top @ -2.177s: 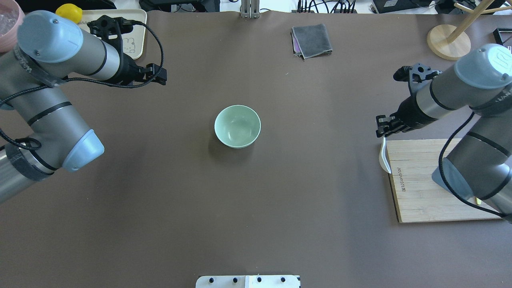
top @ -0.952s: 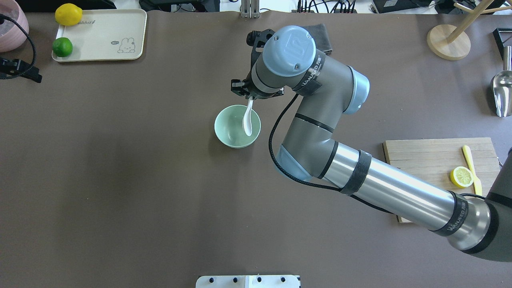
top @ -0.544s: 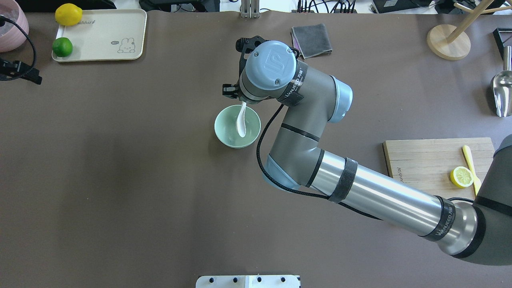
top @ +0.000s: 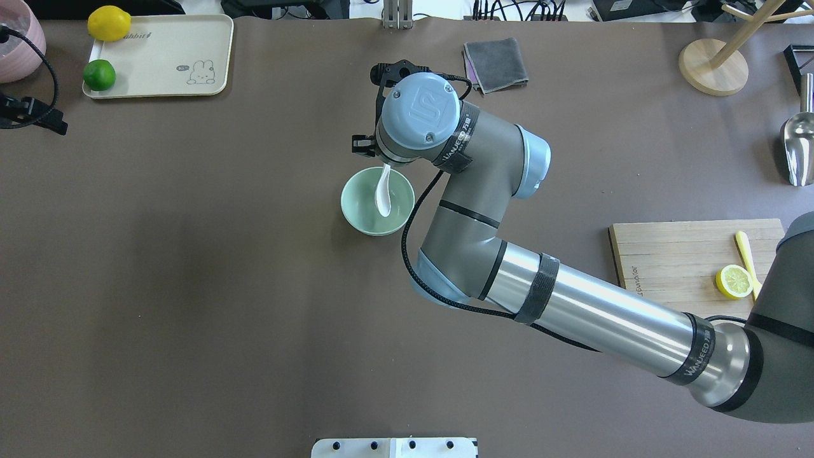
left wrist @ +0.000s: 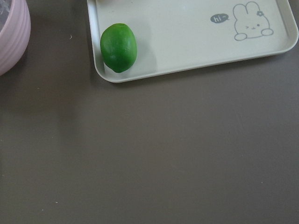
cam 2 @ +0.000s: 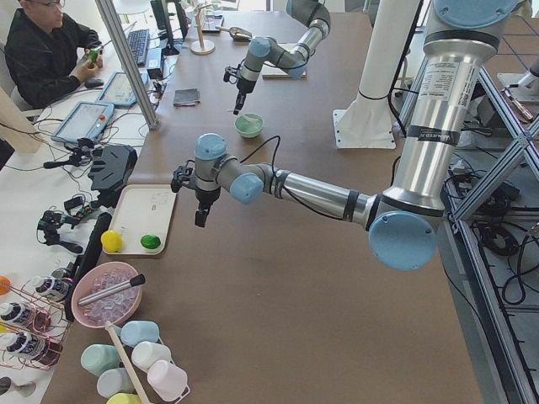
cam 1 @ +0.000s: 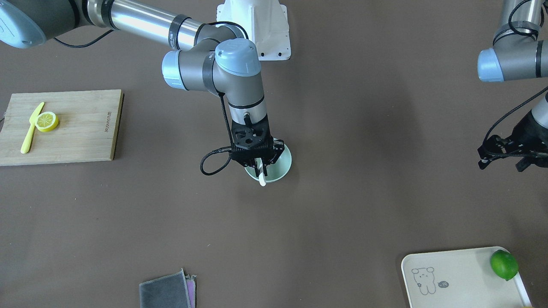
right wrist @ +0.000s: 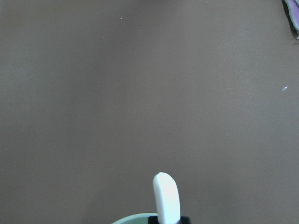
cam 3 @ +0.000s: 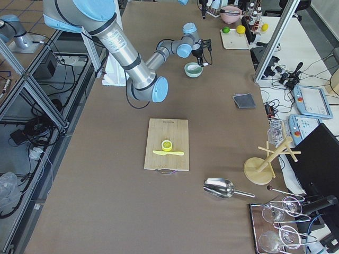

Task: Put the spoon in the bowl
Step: 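Lower the spoon into the bowl and open the right gripper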

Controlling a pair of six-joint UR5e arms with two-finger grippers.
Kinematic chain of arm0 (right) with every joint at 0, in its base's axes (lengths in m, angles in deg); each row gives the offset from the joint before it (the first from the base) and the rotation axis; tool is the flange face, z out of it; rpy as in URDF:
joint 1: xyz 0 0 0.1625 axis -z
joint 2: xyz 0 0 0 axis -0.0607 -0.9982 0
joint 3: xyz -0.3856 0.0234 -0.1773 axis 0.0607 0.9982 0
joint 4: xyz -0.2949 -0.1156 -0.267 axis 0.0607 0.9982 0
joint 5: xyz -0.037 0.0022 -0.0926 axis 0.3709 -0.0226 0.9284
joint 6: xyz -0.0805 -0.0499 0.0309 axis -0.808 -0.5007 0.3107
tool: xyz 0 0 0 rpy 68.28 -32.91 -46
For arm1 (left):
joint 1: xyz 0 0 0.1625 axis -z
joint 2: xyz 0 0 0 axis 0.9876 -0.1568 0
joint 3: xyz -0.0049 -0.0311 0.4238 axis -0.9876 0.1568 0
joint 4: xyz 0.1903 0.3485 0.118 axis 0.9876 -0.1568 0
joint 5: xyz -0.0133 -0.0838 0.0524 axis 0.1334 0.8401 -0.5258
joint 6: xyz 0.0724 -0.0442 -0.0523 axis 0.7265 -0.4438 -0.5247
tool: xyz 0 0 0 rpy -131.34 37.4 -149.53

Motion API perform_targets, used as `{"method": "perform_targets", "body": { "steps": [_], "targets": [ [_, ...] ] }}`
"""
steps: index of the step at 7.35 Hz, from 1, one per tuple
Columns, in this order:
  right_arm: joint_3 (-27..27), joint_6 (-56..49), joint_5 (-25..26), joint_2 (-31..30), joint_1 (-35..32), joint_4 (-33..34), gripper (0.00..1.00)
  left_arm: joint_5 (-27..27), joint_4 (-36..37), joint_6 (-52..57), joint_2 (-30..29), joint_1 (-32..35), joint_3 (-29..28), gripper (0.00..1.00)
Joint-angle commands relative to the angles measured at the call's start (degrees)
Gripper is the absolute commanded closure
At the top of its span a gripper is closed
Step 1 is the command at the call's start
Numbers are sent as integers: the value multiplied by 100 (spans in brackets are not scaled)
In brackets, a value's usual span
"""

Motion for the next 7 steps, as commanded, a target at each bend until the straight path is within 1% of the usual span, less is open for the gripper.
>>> {"method": "perform_targets", "body": {
  "steps": [1,2,3,5,6,7],
  "targets": [
    [232,42,121,21,90,-338,100,3,0,0,-18,-2,-18,2],
    [223,60,121,38,82,-348,76,-6,0,0,-18,-2,-18,2],
    [189,52,121,117,64,-339,1,3,0,0,-27,-2,-10,2],
    [144,-10,-27,118,-58,-304,0,3,0,0,-53,-11,-10,2],
    [101,-36,-341,100,-207,-269,0,-6,9,-9,-71,-11,-10,2],
    [-82,-54,-893,4,-469,-60,0,3,9,-9,-106,-11,-1,2]
  ]
}}
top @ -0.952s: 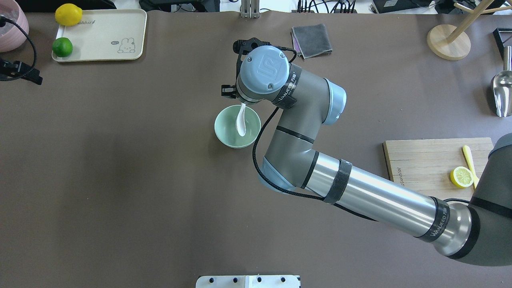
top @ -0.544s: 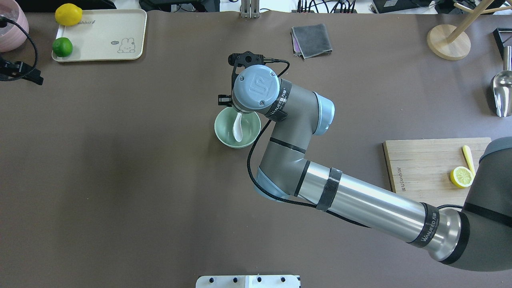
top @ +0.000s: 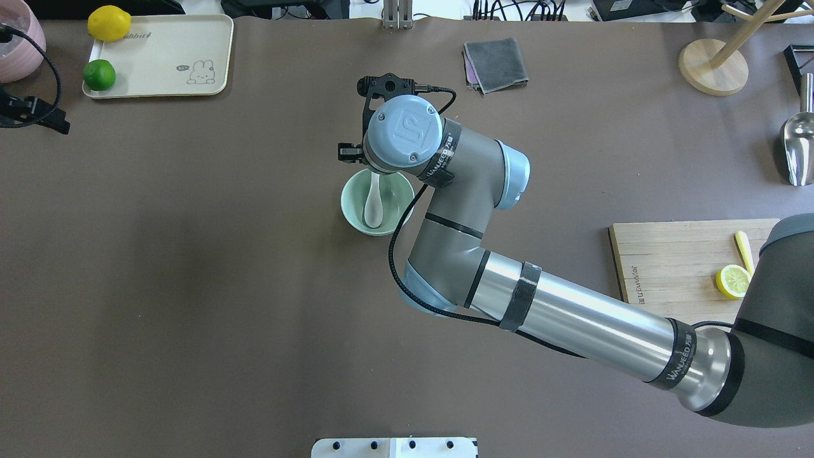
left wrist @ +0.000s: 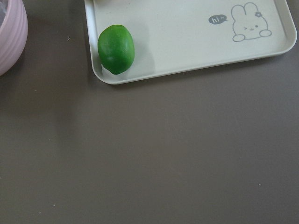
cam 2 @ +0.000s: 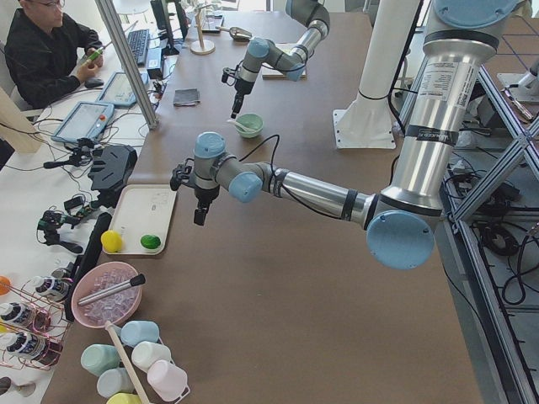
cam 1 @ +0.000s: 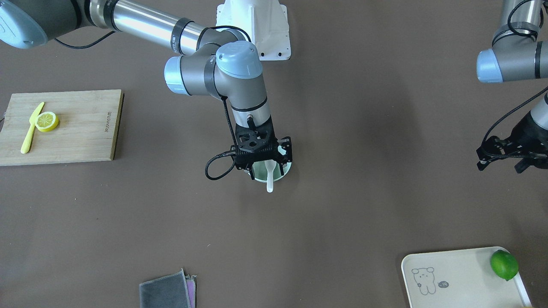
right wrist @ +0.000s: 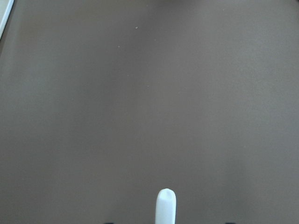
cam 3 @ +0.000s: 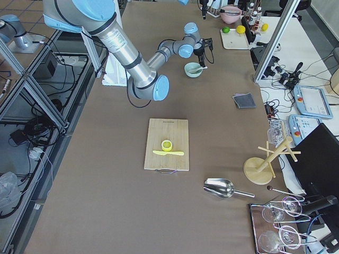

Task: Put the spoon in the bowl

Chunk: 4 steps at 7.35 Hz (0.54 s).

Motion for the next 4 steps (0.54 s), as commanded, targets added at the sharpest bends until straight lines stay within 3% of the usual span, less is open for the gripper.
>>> {"method": "perform_targets", "body": {
  "steps": [1,4],
  "targets": [
    [-696,-443,-1110,-513,-633,853,0,-5,3,6,-52,-2,15,2],
    [-2770,-3224,-2307,-3038,-1959,1431,0,-49,3,14,-53,-2,15,2]
  ]
}}
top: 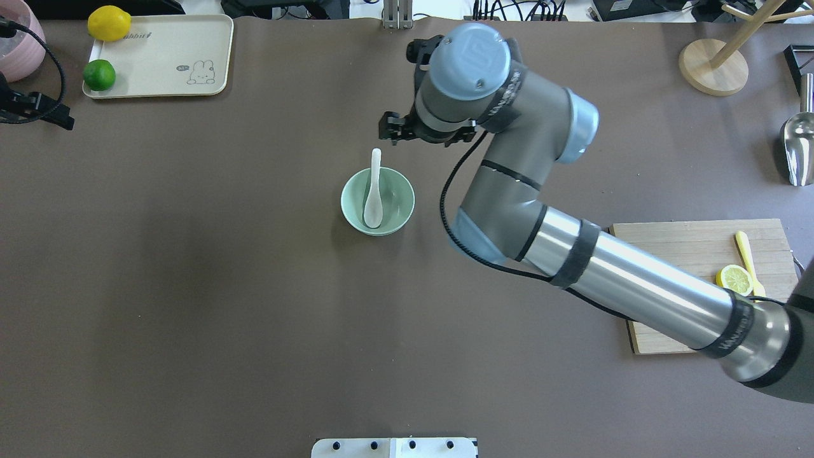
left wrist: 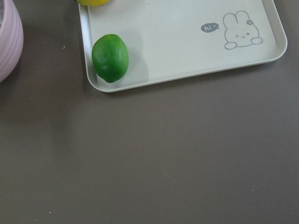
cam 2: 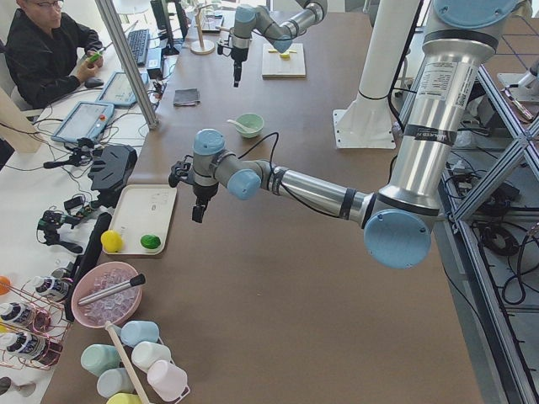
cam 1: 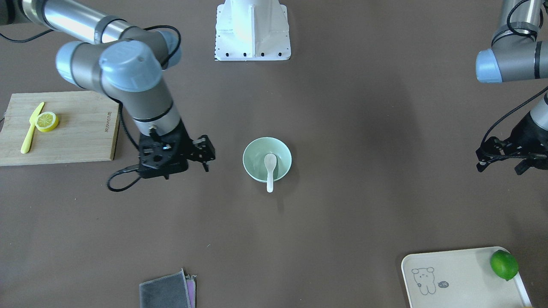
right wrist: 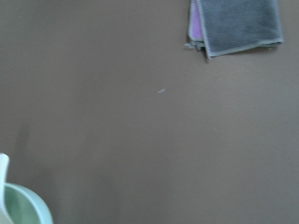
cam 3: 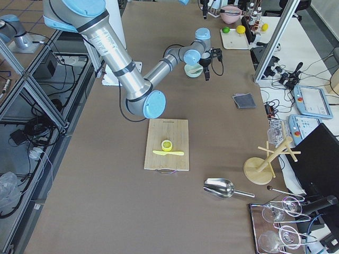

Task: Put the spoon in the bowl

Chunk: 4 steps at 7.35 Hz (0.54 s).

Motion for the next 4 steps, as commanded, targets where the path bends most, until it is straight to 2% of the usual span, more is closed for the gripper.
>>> {"method": "perform_targets", "body": {
  "steps": [1,2,3,4],
  "targets": [
    [-1238,-1770,-684,-1820,-1021,163,0,-11,-9,1,24,0,29,2],
    [-1250,-2134,-1164,-2401,-1582,102,0,-11,-52,1,33,9,21,2],
    [-1216,-2190,-1256,-3042,-1884,84,0,-11,-148,1,51,0,-23,2],
    [-1050,-2216,-1318,-3188,-2356,57,0,-11,-158,1,68,9,-6,2]
  ]
}}
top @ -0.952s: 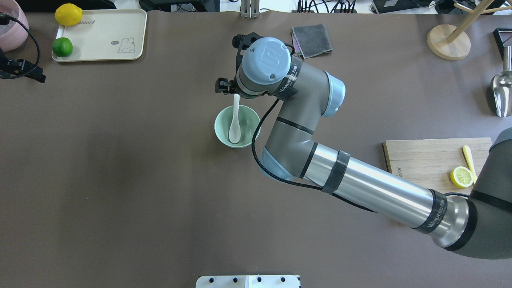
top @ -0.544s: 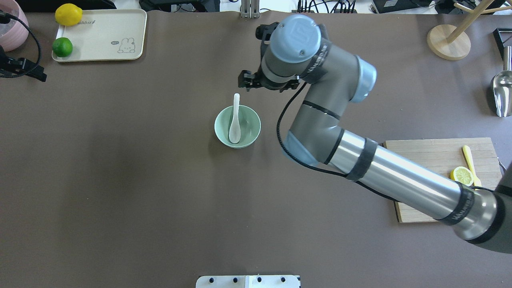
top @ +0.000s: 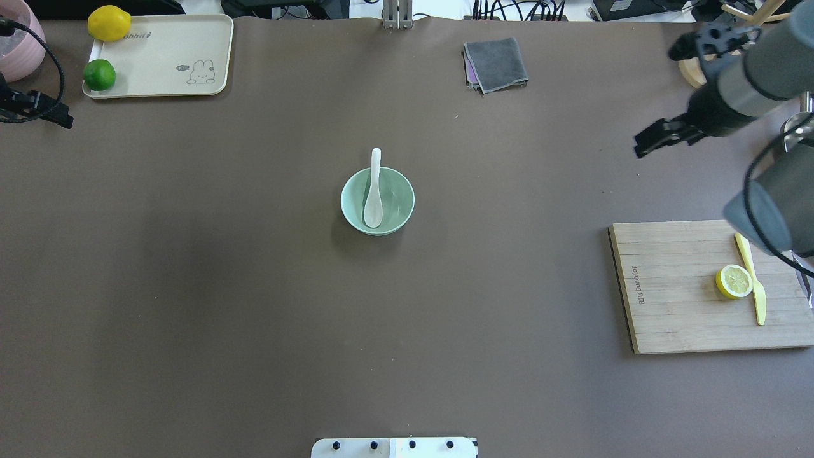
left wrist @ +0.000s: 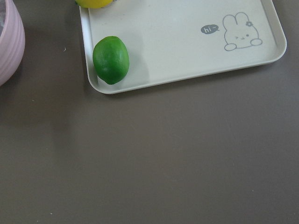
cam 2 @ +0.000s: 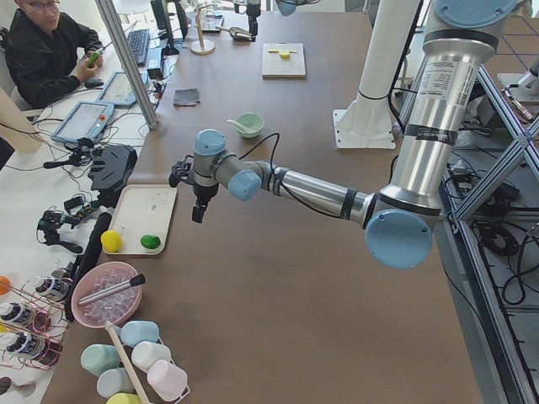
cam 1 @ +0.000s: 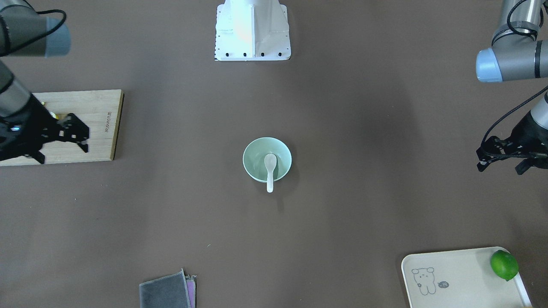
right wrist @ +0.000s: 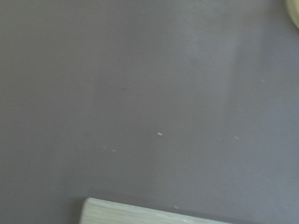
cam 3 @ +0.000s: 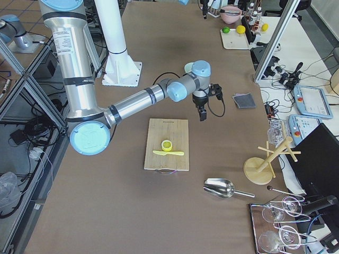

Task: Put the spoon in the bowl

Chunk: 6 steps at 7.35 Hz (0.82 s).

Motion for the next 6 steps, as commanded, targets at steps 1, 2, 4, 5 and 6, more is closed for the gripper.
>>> {"method": "perform_targets", "body": {
  "steps": [1,2,4,5,6],
  "targets": [
    [486,-566,-356,-440,-1040,-32,0,0,-45,0,22,5,-2,2],
    [994,-1589,-741,-431,-1498,-32,0,26,-19,0,39,14,16,2],
    [1892,-2465,-1234,-440,-2150,-32,0,418,130,479,179,441,16,2],
    [1974,-2599,-1298,-492,-2248,-41,0,874,349,1049,354,967,33,2],
    [1983,-2549,-1290,-510,-2249,-41,0,1018,386,1577,661,1407,16,2]
  ]
}}
